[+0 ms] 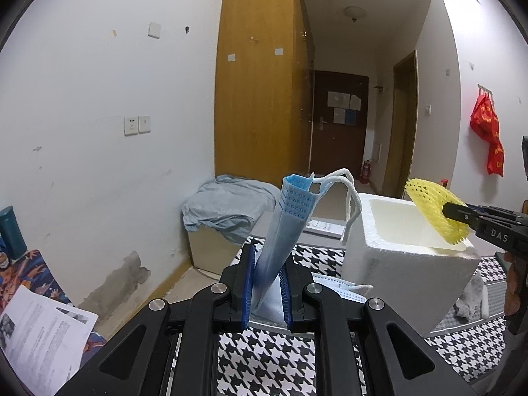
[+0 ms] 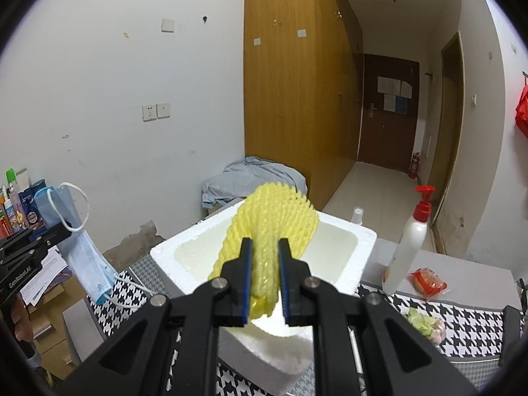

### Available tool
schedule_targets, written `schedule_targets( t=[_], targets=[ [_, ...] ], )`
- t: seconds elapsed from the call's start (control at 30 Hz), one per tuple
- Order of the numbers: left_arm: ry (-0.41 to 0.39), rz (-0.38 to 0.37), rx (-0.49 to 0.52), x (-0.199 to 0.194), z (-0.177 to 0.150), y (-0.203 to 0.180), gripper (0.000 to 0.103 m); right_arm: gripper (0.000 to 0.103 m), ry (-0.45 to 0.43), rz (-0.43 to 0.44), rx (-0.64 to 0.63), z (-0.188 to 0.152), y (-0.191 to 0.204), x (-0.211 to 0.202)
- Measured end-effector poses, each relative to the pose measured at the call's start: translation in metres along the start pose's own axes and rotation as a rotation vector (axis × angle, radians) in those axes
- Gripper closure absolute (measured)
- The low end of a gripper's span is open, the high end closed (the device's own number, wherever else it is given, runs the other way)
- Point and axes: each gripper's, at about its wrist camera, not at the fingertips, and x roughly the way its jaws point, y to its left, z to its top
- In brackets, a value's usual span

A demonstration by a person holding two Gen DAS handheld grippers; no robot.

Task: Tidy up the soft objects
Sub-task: 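Lower the yellow net into the foam box and open the right tool, then lower the blue mask into the foam box and open the left tool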

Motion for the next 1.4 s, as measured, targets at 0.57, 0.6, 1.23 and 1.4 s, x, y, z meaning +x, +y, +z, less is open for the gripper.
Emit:
schedule_targets(
  t=[0.57, 0.6, 1.23, 1.4],
  targets=[
    [-0.024, -0.009, -0.009, -0.005, 0.006, -0.001, 0.087, 0.01, -0.022, -0.014, 0.018, -0.001, -0.001, -0.002],
    [-0.027, -0.014, -0.008, -0.005, 0.008, -0.001, 0.087, 0.01, -0.022, -0.015, 0.017, -0.001, -0.002, -0.002],
    [-0.047, -0.201, 0.032, 0.002, 0.043, -0.037, 0.087, 0.003, -0.064, -0.093, 0.041, -0.014, -0.026, -0.043],
    [-0.035, -0.252, 0.031, 0.011, 0.051, -0.05, 0.087, 0.003, -0.066, -0.13, 0.059, -0.022, -0.037, -0.054]
  ],
)
